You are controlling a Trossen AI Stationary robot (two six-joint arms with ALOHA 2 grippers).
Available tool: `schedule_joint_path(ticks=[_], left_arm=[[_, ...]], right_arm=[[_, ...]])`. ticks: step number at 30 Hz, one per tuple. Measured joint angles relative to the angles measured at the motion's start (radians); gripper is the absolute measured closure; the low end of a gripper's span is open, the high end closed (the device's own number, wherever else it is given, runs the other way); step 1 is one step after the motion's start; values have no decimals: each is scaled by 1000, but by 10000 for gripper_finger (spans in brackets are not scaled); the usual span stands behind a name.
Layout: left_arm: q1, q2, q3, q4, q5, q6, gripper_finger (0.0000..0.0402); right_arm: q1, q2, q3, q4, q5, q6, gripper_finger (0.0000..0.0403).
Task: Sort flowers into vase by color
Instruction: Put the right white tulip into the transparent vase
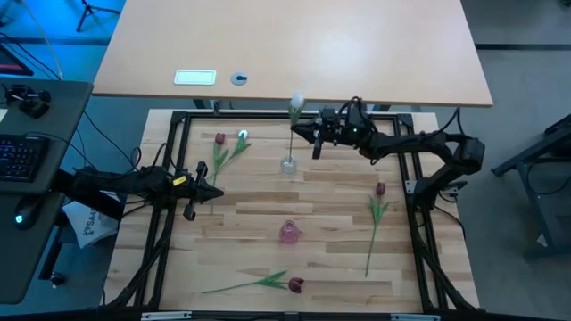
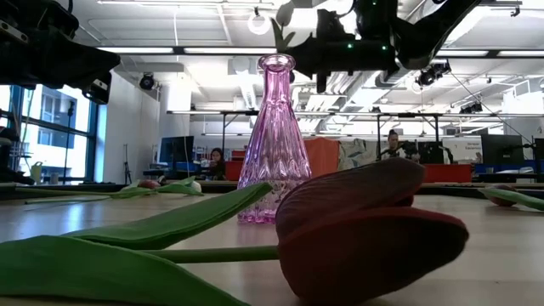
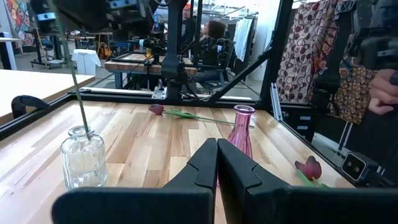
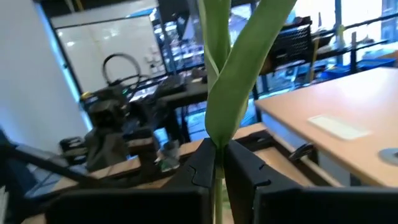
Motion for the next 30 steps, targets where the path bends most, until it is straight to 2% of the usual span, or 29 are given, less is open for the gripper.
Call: schedule_joint_path(ticks=[4, 8, 13, 17, 22, 27, 30], left_arm=[[0, 0, 0, 0, 0, 0, 401], [0, 0, 0, 0, 0, 0, 402], [0, 0, 0, 0, 0, 0, 401], [0, 0, 0, 0, 0, 0, 401], [0, 0, 0, 0, 0, 0, 402], [0, 0, 0, 0, 0, 0, 401], [0, 0, 0, 0, 0, 0, 401]], right_arm=[[46, 0, 0, -67, 53, -26, 341], [80, 0, 0, -161, 132, -20, 272], [91, -36, 0, -325, 126, -29, 178], [81, -104, 0, -459, 125, -61, 121], [68, -219, 0, -627, 117, -101, 89], [66, -339, 0, -792, 116, -96, 87], [66, -379, 0, -817, 117, -103, 87]])
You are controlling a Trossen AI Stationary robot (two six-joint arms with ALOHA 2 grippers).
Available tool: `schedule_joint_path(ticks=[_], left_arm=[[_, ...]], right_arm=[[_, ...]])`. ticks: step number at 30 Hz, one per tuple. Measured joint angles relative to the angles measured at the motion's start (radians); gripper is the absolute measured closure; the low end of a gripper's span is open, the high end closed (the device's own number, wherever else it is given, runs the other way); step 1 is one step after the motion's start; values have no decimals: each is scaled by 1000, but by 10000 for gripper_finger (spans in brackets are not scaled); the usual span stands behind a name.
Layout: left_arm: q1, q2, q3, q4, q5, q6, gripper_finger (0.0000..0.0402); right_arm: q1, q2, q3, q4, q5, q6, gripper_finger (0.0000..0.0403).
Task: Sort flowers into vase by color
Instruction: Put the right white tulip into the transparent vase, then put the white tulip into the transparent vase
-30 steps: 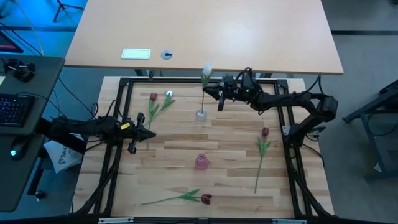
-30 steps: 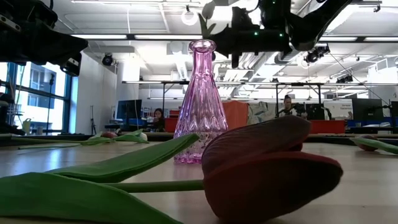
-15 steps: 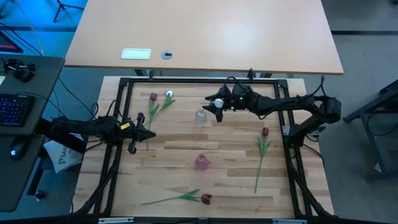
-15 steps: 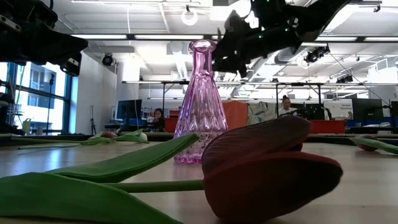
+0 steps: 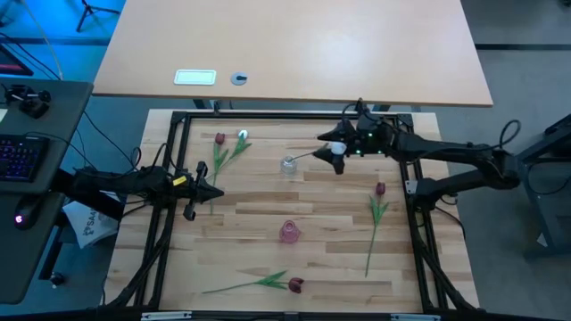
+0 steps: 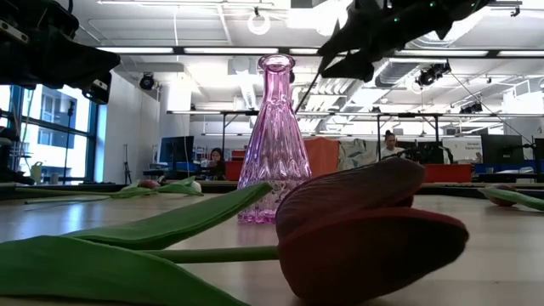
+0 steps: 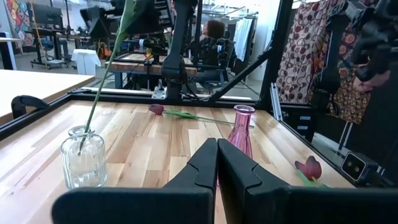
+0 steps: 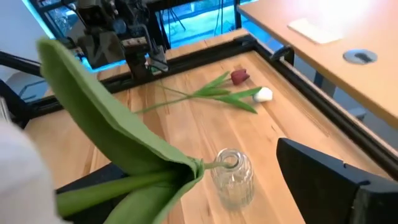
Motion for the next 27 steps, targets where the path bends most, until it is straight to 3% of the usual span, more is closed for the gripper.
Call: schedule_joint_path(ticks=[6, 13, 18, 27], left_arm=[[0, 0, 0, 0, 0, 0, 402], [0, 0, 0, 0, 0, 0, 402], [0, 0, 0, 0, 0, 0, 402], [0, 0, 0, 0, 0, 0, 401]], right_arm=[[22, 46, 0, 39, 25, 66, 87], [50, 153, 35, 201, 110, 222, 87], [51, 278, 231, -12, 123, 260, 87], [48, 511, 632, -433, 67, 112, 87]])
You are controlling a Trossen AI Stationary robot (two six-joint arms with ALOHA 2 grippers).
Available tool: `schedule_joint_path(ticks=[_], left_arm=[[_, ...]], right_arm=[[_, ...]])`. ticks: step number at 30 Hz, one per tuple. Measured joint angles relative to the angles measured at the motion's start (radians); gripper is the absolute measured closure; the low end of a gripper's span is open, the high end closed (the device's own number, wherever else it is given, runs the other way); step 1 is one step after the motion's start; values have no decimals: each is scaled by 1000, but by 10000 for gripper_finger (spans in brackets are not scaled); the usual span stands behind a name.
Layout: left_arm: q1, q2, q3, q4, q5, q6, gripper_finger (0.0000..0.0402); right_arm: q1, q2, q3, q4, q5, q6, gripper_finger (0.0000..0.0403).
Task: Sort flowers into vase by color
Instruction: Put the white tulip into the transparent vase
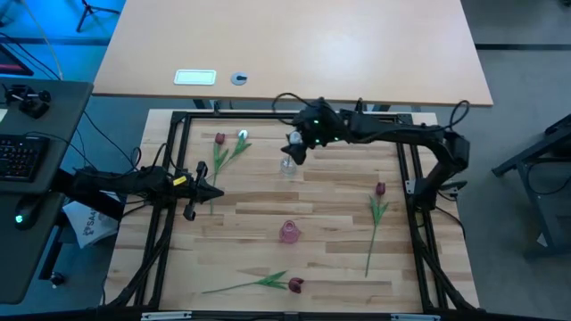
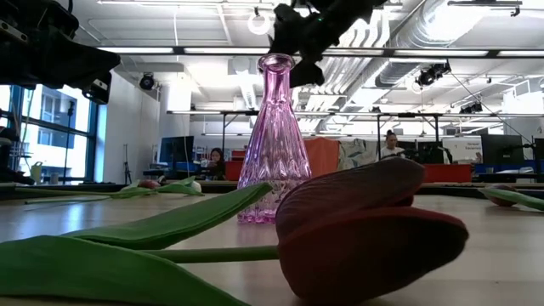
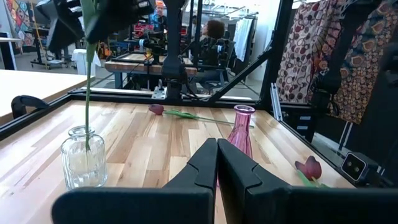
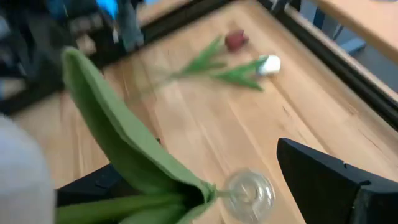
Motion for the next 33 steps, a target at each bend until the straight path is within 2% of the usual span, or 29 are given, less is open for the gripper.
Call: schedule_joint_path(ticks=[4, 8, 15, 33], left_arm=[[0, 0, 0, 0, 0, 0, 402], [0, 0, 0, 0, 0, 0, 401], [0, 0, 0, 0, 0, 0, 401], [0, 0, 0, 0, 0, 0, 402]], right_arm=[[-2, 60, 99, -177, -48, -107, 87], [-2, 89, 132, -299, -113, -190, 87], [-11, 83, 131, -472, -102, -273, 87], [-92, -106, 131, -721, -101, -416, 87]])
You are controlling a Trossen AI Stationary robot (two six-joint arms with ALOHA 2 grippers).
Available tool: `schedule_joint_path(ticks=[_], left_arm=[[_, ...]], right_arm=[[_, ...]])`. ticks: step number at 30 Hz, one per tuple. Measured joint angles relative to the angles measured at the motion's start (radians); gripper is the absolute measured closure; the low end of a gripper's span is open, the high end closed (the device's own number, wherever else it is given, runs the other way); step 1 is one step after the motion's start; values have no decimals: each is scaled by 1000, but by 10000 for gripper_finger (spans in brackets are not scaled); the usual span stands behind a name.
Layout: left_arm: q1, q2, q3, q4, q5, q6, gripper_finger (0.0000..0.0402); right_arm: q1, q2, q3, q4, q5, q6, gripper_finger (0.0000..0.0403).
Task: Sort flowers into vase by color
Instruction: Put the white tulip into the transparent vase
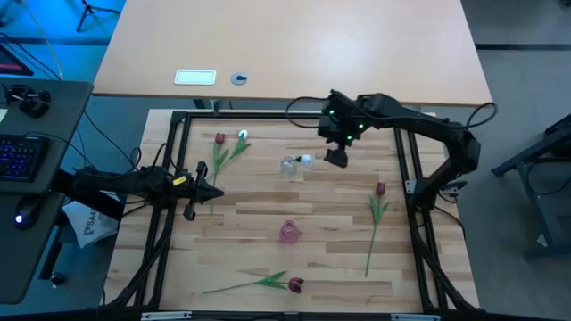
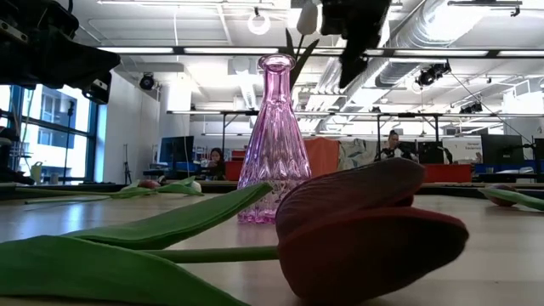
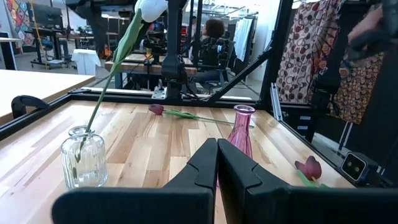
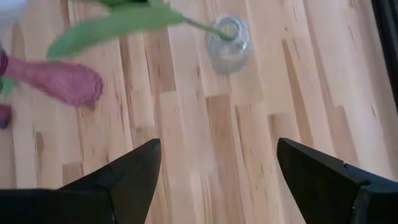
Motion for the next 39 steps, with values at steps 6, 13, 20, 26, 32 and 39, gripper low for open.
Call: schedule_joint_path(ticks=[6, 13, 20, 26, 32, 39], left_arm=[[0, 0, 0, 0, 0, 0, 401], [0, 0, 0, 0, 0, 0, 401], [0, 1, 0, 144, -70, -38, 402], [0, 0, 0, 610, -273, -184, 401], [0, -1, 1, 863, -399, -260, 402], [3, 109, 123, 499, -534, -486, 398]], right_arm=[[-46, -94, 0, -122, 5, 19, 87], [-63, -263, -108, -98, 70, 158, 87], [-46, -527, -423, 26, 87, 448, 87], [31, -716, -649, 173, 87, 765, 87], [125, -780, -753, 324, 111, 945, 87], [160, -737, -830, 465, 252, 967, 87]])
